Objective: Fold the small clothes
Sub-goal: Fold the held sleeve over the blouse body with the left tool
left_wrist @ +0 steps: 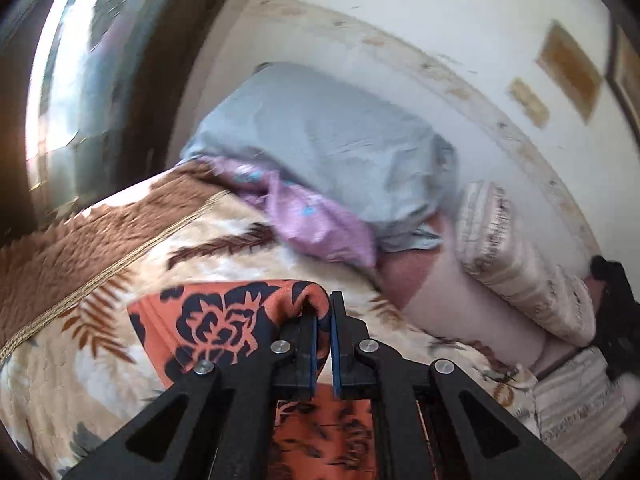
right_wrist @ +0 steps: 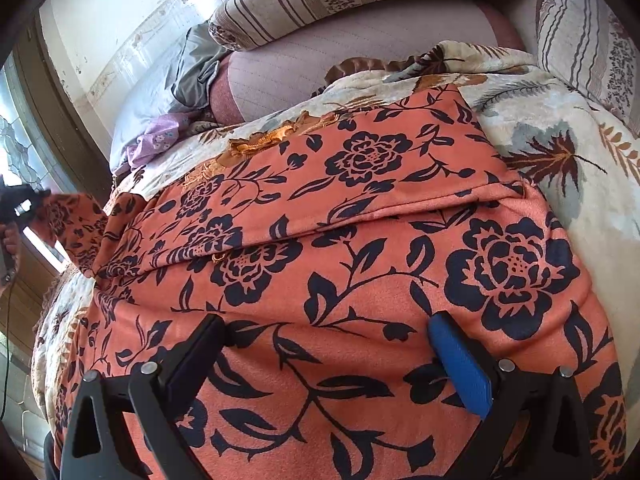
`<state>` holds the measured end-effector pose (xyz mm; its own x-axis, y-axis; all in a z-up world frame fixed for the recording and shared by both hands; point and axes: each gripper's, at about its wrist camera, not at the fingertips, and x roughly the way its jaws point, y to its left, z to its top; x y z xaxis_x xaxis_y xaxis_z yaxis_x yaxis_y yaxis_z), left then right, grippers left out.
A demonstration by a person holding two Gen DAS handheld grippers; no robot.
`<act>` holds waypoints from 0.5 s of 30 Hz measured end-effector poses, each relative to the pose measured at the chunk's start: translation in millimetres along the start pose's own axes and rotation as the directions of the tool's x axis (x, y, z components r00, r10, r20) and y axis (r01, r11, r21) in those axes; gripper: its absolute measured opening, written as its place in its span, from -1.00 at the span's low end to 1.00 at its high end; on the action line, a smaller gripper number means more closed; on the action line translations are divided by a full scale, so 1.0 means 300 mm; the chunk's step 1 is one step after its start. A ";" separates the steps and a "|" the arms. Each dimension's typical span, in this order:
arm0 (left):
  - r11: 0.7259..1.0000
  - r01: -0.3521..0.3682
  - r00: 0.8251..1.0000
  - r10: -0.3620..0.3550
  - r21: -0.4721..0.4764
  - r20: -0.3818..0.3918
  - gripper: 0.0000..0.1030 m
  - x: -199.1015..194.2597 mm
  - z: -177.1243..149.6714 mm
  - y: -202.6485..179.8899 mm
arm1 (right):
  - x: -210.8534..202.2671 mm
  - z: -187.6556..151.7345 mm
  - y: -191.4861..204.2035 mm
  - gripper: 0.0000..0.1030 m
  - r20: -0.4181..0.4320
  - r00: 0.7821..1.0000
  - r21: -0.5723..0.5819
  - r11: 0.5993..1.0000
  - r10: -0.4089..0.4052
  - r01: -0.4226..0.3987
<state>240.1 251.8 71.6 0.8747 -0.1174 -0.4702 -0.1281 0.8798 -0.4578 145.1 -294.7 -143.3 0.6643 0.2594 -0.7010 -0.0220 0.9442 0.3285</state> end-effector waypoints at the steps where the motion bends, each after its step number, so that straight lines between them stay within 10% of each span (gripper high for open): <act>1: 0.998 0.051 0.999 -0.051 0.047 0.003 -0.90 -0.020 -0.010 -0.114 | -0.001 0.000 -0.002 0.99 0.001 1.000 0.003 1.000 0.004 -0.004; 7: 0.897 0.300 0.952 -0.261 0.323 -0.161 -0.89 0.000 -0.299 -0.750 | -0.013 0.000 -0.023 0.99 0.016 0.999 0.036 0.998 0.048 -0.049; 8: 0.872 0.331 0.940 -0.270 0.360 -0.209 -0.79 0.024 -0.381 -0.832 | -0.015 0.001 -0.027 0.99 0.018 0.998 0.041 0.998 0.056 -0.057; 9: 0.839 0.366 0.922 -0.265 0.404 -0.284 -0.26 0.063 -0.470 -0.905 | -0.018 0.001 -0.030 0.99 0.021 0.998 0.048 0.997 0.065 -0.066; 11: 0.791 0.359 0.900 -0.152 0.495 -0.409 0.69 0.160 -0.659 -0.989 | -0.025 0.000 -0.040 0.99 0.032 0.995 0.066 0.994 0.090 -0.092; 15: 0.780 0.207 0.869 0.131 0.591 -0.477 0.67 0.289 -0.885 -0.873 | -0.035 0.003 -0.064 0.99 0.047 0.989 0.100 0.984 0.140 -0.144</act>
<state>225.4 -111.1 -49.6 0.5202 -0.2065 -0.8287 0.3574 0.9339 -0.0084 139.3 -315.8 -141.8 0.6889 0.3792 -0.6178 -0.0423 0.8718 0.4880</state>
